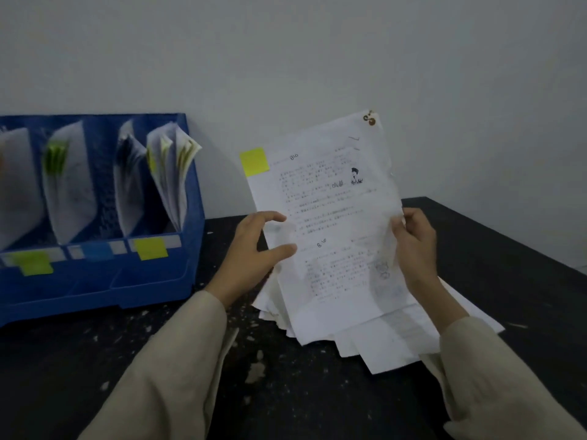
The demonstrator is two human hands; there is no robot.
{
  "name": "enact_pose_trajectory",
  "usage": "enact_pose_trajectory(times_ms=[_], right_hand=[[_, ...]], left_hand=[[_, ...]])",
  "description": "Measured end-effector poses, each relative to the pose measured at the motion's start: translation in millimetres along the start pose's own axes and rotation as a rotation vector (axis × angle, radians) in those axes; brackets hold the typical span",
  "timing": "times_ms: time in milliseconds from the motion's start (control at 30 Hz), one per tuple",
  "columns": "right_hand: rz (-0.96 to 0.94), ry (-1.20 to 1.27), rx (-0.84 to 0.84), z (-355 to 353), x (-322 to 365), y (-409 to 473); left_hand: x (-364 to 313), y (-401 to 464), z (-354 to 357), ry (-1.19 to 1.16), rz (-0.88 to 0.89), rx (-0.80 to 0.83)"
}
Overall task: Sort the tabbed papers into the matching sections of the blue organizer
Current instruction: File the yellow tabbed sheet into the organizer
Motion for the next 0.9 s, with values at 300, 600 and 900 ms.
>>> enact_pose_trajectory(times_ms=[300,600,900], right_hand=[[-0.007,0.189,0.168,67.4,52.2,-19.2],[-0.043,0.323,0.342,161.9,110.6,-41.1],[-0.01,0.363,0.519,260.6,138.9,-72.4]], left_hand=[[-46.2,-11.6,-94.2,0.195,0.159,0.01],[-69.3,-43.2,-173.6,0.265,0.436,-0.633],[-59.8,-90.4,-231.4,0.362,0.202,-0.583]])
Point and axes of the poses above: each hand's wrist, its own y-axis towards the middle knuckle, its own z-axis out of the palm, x = y × z, the point moved 1 cm from there along y, towards the middle knuckle, and after that the axes turned 6 degrees about -y, right-handed, at the moved point
